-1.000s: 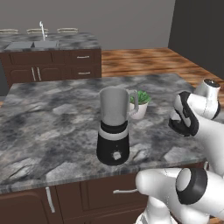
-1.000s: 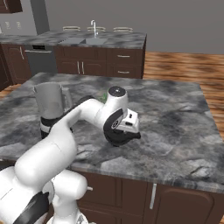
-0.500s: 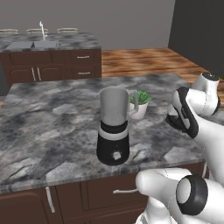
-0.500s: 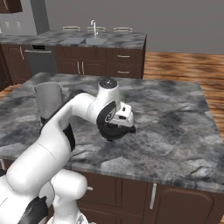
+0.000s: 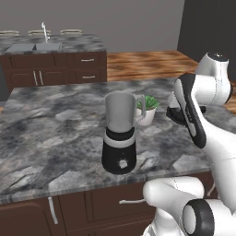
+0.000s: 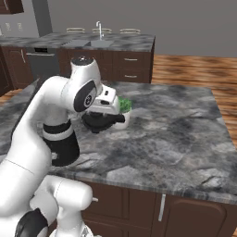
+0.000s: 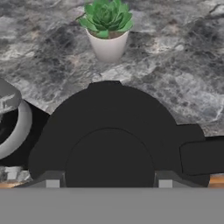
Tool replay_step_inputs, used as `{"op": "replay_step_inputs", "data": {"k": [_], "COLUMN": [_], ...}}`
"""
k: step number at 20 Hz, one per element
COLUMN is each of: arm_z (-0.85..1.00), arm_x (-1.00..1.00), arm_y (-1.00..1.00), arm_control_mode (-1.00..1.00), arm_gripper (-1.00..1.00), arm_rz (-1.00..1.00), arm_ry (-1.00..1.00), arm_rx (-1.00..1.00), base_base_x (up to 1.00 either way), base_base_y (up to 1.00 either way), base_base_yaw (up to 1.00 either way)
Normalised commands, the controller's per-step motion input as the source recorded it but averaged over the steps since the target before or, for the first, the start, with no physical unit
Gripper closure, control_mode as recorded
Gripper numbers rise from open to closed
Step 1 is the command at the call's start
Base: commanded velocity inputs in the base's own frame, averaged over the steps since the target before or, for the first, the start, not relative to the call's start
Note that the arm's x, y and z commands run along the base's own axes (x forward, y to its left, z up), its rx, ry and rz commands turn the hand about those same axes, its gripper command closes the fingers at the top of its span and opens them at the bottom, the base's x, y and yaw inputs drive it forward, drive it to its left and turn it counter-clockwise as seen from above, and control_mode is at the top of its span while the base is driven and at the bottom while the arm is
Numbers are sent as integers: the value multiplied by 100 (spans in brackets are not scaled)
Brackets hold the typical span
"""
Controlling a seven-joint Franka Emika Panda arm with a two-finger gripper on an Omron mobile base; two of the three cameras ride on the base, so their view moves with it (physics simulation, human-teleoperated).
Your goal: Open the blender lid, put the tangerine in the blender, close the lid, and start the blender.
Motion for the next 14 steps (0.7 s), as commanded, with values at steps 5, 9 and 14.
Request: {"op": "replay_step_inputs", "data": {"k": [5, 9, 14], "arm_z": [84, 70, 52], "arm_x": [-24, -2, 0], "arm_y": [71, 68, 64], "arm_control_mode": [-100, -100, -100], "arm_gripper": [100, 100, 100], "arm_rz": [3, 0, 0], "arm_ry": [1, 4, 3], "arm_rx": [-3, -3, -2], "base_base_x": [0, 0, 0], "base_base_y": [0, 0, 0], "base_base_yaw": [0, 0, 0]}}
